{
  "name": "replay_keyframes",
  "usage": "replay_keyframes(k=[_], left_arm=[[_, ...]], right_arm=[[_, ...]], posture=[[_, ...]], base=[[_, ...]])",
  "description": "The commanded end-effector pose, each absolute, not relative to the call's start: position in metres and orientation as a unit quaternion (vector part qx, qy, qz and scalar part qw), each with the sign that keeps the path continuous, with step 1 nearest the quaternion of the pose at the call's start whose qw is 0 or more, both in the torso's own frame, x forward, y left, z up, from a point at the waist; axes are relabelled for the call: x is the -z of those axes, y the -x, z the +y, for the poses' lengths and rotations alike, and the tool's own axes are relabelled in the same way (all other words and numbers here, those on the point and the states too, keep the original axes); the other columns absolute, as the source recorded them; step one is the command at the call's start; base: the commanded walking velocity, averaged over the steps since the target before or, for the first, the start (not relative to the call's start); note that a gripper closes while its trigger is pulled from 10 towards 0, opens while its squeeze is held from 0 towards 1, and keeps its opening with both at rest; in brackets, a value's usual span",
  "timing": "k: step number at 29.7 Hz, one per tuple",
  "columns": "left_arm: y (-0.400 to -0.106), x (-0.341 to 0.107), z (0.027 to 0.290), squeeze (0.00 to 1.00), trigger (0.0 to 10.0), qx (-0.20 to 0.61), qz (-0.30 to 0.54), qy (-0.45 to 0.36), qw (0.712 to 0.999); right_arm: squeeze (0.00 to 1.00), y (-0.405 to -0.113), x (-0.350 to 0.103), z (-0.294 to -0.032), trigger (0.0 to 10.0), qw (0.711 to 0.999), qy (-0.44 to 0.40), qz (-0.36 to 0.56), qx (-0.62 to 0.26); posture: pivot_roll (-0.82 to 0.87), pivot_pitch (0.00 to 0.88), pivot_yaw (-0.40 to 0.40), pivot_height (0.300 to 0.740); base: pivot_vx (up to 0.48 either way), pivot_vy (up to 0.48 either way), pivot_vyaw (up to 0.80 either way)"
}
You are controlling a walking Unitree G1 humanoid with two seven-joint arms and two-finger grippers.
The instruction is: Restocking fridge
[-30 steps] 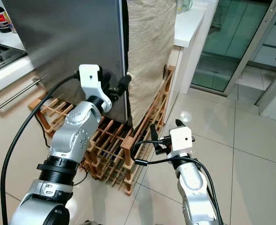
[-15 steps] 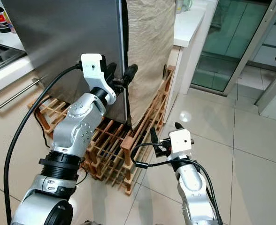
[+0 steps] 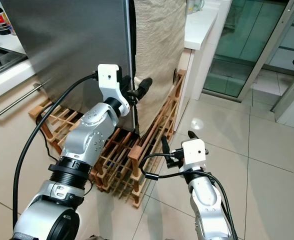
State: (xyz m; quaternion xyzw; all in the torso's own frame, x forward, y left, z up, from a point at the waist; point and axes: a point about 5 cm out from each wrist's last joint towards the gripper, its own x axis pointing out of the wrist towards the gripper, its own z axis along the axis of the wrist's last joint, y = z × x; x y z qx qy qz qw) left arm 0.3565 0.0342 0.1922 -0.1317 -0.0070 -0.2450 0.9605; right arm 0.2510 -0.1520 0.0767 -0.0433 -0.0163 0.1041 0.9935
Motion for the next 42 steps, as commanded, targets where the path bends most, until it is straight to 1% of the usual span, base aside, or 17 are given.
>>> replay_keyframes(k=[1,8,15,17,18,19,22,23,25,26,28,30,37,38,39,40,42], left_arm=[[-0.357,-0.204,0.017,0.0,10.0,0.266,-0.021,0.135,0.954],[-0.364,-0.203,0.003,0.0,10.0,0.258,-0.02,0.133,0.957],[-0.355,-0.207,-0.026,0.0,10.0,0.325,-0.019,0.178,0.929],[-0.347,-0.207,-0.039,0.0,10.0,0.37,-0.018,0.207,0.906],[-0.334,-0.211,-0.049,0.0,10.0,0.432,-0.032,0.218,0.875],[-0.334,-0.211,-0.049,0.0,10.0,0.432,-0.032,0.218,0.875],[-0.315,-0.221,-0.06,0.0,10.0,0.516,-0.055,0.262,0.814],[-0.315,-0.221,-0.06,0.0,10.0,0.516,-0.055,0.262,0.814],[-0.305,-0.226,-0.069,0.0,10.0,0.556,-0.059,0.281,0.78],[-0.305,-0.226,-0.069,0.0,10.0,0.556,-0.059,0.281,0.78],[-0.292,-0.234,-0.078,0.0,10.0,0.597,-0.061,0.298,0.742],[-0.289,-0.235,-0.079,0.0,10.0,0.607,-0.063,0.299,0.734],[-0.286,-0.232,-0.077,0.0,10.0,0.619,-0.059,0.289,0.727],[-0.288,-0.231,-0.074,0.0,10.0,0.612,-0.061,0.28,0.737],[-0.299,-0.224,-0.058,0.0,10.0,0.577,-0.068,0.249,0.775],[-0.299,-0.224,-0.058,0.0,10.0,0.577,-0.068,0.249,0.775],[-0.311,-0.214,-0.023,0.0,10.0,0.523,-0.075,0.219,0.82]], right_arm=[[0.25,-0.25,-0.083,-0.149,10.0,0.994,0.039,-0.024,-0.104],[0.25,-0.249,-0.091,-0.146,10.0,0.993,0.039,-0.029,-0.106],[0.25,-0.248,-0.093,-0.145,10.0,0.993,0.04,-0.027,-0.104],[0.25,-0.248,-0.094,-0.144,10.0,0.993,0.04,-0.026,-0.104],[0.25,-0.247,-0.095,-0.144,10.0,0.993,0.04,-0.026,-0.104],[0.25,-0.247,-0.095,-0.144,10.0,0.993,0.04,-0.026,-0.104],[0.25,-0.247,-0.095,-0.144,10.0,0.994,0.039,-0.022,-0.101],[0.25,-0.247,-0.095,-0.144,10.0,0.994,0.039,-0.022,-0.101],[0.25,-0.247,-0.095,-0.144,10.0,0.994,0.04,-0.018,-0.102],[0.25,-0.247,-0.095,-0.144,10.0,0.994,0.04,-0.018,-0.102],[0.25,-0.247,-0.095,-0.145,10.0,0.994,0.041,-0.016,-0.102],[0.25,-0.247,-0.095,-0.146,10.0,0.994,0.042,-0.015,-0.101],[0.25,-0.248,-0.091,-0.152,10.0,0.994,0.042,-0.009,-0.096],[0.25,-0.248,-0.09,-0.153,10.0,0.995,0.042,-0.008,-0.095],[0.25,-0.248,-0.087,-0.154,10.0,0.995,0.04,-0.007,-0.093],[0.25,-0.248,-0.087,-0.154,10.0,0.995,0.04,-0.007,-0.093],[0.25,-0.248,-0.087,-0.155,10.0,0.996,0.034,-0.011,-0.088]], posture=[[-0.19,0.0,0.034,0.74],[-0.2,0.0,0.039,0.74],[-0.21,0.0,0.041,0.74],[-0.21,0.0,0.043,0.74],[-0.21,0.0,0.043,0.74],[-0.21,0.0,0.043,0.74],[-0.21,0.0,0.034,0.74],[-0.21,0.0,0.034,0.74],[-0.21,0.0,0.031,0.74],[-0.21,0.0,0.031,0.74],[-0.21,0.0,0.033,0.74],[-0.21,0.0,0.033,0.74],[-0.21,0.0,0.038,0.74],[-0.21,0.0,0.039,0.74],[-0.21,0.0,0.041,0.74],[-0.21,0.0,0.041,0.74],[-0.2,0.0,0.043,0.74]], base=[[0.0,0.0,0.0],[0.0,0.0,0.0],[0.0,0.0,0.0],[0.0,0.0,0.0],[0.0,0.0,0.0],[0.0,0.0,0.0],[0.0,0.0,0.0],[0.0,0.0,0.0],[0.0,0.0,0.0],[0.0,0.0,0.0],[0.0,0.0,0.0],[0.0,0.0,0.0],[0.0,0.0,0.0],[0.0,0.0,0.0],[0.0,0.0,0.0],[0.0,0.0,0.0],[0.0,0.0,0.0]])
